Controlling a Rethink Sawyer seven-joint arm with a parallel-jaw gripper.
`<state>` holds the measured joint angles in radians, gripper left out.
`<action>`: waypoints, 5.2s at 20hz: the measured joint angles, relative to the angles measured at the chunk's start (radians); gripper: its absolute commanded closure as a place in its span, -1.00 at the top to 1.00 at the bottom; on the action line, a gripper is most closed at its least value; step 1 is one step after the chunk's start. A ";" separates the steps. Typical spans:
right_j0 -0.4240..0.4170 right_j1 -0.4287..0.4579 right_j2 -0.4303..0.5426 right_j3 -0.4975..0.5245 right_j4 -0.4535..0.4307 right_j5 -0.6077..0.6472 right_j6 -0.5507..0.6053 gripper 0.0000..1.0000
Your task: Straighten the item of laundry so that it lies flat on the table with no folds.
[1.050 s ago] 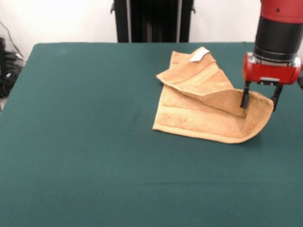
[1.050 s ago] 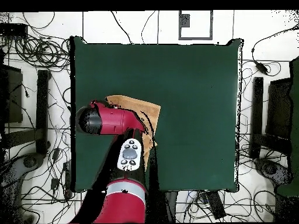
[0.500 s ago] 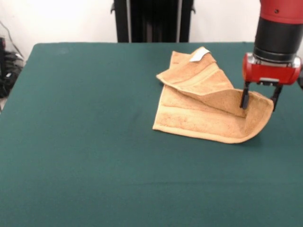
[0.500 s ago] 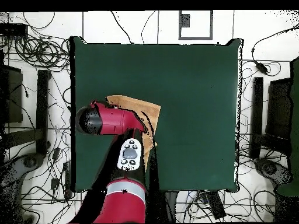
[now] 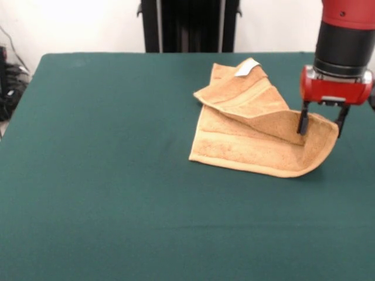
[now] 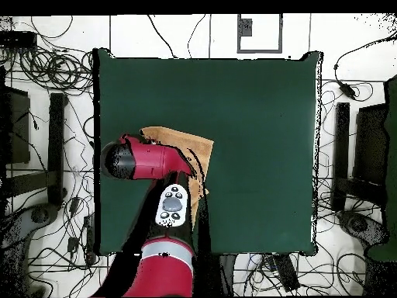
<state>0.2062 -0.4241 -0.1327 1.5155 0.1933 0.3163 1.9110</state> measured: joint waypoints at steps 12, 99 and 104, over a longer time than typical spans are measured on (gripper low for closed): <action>0.022 -0.033 -0.042 0.008 0.016 0.021 0.000 1.00; -0.372 -0.456 0.092 0.616 -0.370 -0.219 0.000 1.00; -0.389 -0.399 0.093 0.620 -0.388 -0.261 0.000 1.00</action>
<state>-0.1828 -0.8233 -0.0401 2.1351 -0.1944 0.0551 1.9110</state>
